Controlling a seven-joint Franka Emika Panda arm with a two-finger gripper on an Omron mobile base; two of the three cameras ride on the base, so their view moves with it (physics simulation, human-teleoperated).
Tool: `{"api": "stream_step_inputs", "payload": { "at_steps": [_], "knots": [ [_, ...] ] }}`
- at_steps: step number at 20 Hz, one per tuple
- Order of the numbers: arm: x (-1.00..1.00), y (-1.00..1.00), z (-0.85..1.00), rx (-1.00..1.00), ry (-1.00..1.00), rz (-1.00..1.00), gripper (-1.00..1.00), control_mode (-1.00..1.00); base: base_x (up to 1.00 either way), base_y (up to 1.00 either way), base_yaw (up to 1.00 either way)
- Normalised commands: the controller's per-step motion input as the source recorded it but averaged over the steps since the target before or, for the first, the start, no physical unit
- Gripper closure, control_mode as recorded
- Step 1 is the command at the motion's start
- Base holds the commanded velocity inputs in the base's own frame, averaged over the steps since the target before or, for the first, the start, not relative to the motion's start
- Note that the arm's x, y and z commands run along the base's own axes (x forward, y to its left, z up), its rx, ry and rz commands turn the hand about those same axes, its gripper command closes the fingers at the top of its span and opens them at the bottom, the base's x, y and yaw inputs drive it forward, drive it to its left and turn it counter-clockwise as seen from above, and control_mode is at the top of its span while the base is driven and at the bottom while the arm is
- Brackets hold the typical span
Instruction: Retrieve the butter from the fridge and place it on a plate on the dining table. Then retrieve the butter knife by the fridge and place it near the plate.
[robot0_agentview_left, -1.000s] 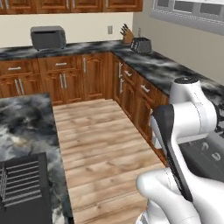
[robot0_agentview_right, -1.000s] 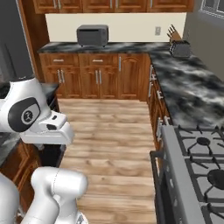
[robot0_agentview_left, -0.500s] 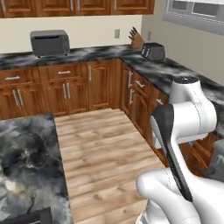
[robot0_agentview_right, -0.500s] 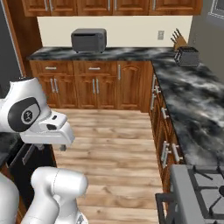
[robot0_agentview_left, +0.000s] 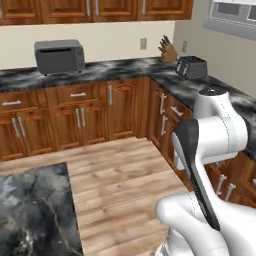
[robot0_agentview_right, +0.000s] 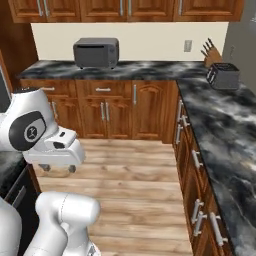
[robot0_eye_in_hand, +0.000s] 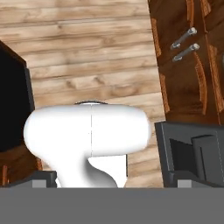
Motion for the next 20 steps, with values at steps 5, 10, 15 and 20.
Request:
{"api": "stream_step_inputs", "payload": {
  "at_steps": [5, 10, 15, 20],
  "knots": [
    [0.0, 0.0, 0.0, 0.0, 0.0, 0.0, -1.0, 1.0, 1.0, 0.0, 0.0],
    [0.0, 0.0, 0.0, 0.0, 0.0, 0.0, -1.0, 1.0, 0.99, 0.0, 0.0],
    [0.0, 0.0, 0.0, 0.0, 0.0, 0.0, -1.0, 1.0, 1.0, 0.0, 0.06],
    [0.0, 0.0, 0.0, 0.0, 0.0, 0.0, -1.0, 1.0, 1.0, 0.0, 0.15]
  ]
}}
